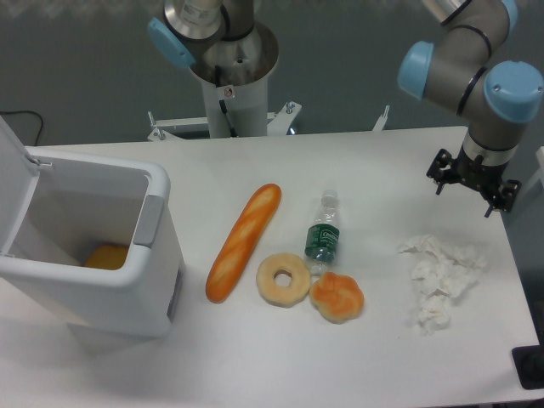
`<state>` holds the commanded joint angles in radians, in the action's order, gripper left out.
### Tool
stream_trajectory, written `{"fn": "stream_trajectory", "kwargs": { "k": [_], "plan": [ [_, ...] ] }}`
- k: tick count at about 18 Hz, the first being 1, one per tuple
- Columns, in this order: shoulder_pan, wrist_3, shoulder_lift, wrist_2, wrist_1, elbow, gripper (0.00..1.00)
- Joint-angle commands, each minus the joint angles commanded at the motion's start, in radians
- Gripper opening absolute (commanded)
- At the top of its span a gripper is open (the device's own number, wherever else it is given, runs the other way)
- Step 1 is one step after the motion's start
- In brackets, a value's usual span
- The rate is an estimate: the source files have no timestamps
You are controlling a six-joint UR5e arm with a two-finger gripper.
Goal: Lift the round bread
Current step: 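Move the gripper from its start pose toward the round bread roll, then lower the open gripper over the round golden bread roll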
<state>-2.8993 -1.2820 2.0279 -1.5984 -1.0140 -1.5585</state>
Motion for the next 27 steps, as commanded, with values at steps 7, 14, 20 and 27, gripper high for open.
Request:
{"fn": "stream_trajectory", "kwargs": {
  "k": [7, 14, 20, 27],
  "plan": [
    [0.052, 0.177, 0.022, 0.024, 0.018, 0.002, 1.00],
    [0.136, 0.326, 0.064, 0.023, 0.034, 0.026, 1.00],
    [0.233, 0.511, 0.124, 0.025, 0.040, 0.074, 1.00],
    [0.299, 0.613, 0.130, 0.025, 0.038, 0.084, 0.97]
  ]
}}
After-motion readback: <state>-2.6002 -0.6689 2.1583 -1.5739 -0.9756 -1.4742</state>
